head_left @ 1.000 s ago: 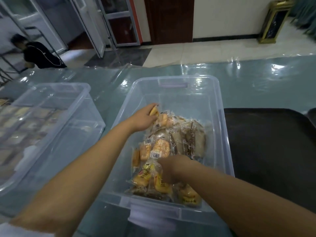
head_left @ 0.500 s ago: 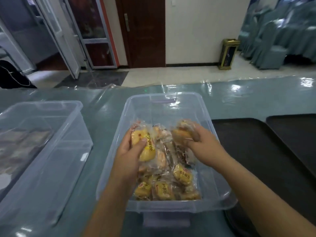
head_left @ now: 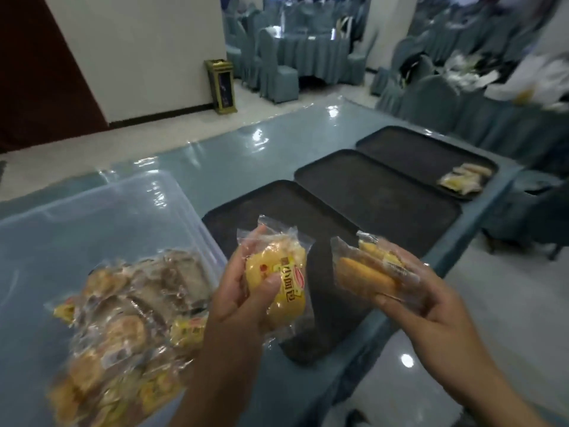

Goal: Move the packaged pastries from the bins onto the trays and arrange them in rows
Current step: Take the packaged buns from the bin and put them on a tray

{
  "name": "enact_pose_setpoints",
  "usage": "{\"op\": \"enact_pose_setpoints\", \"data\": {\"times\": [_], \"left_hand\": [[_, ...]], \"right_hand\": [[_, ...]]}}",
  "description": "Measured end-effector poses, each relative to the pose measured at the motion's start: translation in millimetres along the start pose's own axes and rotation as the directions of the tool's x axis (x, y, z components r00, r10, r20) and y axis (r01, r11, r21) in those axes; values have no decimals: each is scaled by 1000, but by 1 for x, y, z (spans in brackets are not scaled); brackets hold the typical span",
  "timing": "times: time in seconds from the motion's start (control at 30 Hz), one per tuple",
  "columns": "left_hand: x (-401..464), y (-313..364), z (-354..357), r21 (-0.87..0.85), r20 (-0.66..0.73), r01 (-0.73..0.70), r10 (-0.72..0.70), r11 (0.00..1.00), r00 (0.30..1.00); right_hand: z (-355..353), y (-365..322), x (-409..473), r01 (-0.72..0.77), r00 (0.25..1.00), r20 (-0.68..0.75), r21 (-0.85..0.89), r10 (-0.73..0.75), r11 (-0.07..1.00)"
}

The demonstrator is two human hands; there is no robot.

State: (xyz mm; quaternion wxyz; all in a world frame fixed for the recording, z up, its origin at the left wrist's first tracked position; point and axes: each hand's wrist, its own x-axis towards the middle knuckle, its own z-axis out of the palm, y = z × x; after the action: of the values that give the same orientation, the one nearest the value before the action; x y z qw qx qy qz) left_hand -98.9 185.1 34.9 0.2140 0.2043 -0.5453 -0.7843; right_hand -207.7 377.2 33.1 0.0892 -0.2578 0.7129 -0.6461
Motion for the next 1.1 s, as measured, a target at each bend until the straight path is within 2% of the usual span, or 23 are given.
{"op": "enact_pose_setpoints", "data": {"times": [0.13, 0.27, 0.37, 0.6, 0.77, 0.87, 1.1], "left_hand": [[23, -32, 60, 14, 81, 80, -81, 997, 993], [50, -55, 132, 73, 109, 120, -127, 990, 986], [69, -78, 188, 135, 153, 129, -150, 982, 977], [106, -134, 286, 177, 149, 169, -196, 970, 969], [143, -161, 337, 221, 128, 227, -259, 948, 957], [171, -175, 380, 253, 168, 225, -272, 941, 947], [263, -216, 485, 284, 278, 204, -284, 937, 917]], "right_hand": [[-60, 30, 3, -105, 984, -141, 24, 107, 994], [-129, 50, 19, -46, 961, -273, -23, 38, 999], [-188, 66, 30, -3, 964, -267, -9, 1, 1000], [-302, 112, 49, -86, 953, -295, -23, 75, 996], [-354, 138, 61, -127, 924, -369, -49, 100, 991], [-375, 147, 76, -116, 899, -430, -52, 83, 992], [-451, 181, 148, -172, 883, -444, 0, 154, 985]]}}
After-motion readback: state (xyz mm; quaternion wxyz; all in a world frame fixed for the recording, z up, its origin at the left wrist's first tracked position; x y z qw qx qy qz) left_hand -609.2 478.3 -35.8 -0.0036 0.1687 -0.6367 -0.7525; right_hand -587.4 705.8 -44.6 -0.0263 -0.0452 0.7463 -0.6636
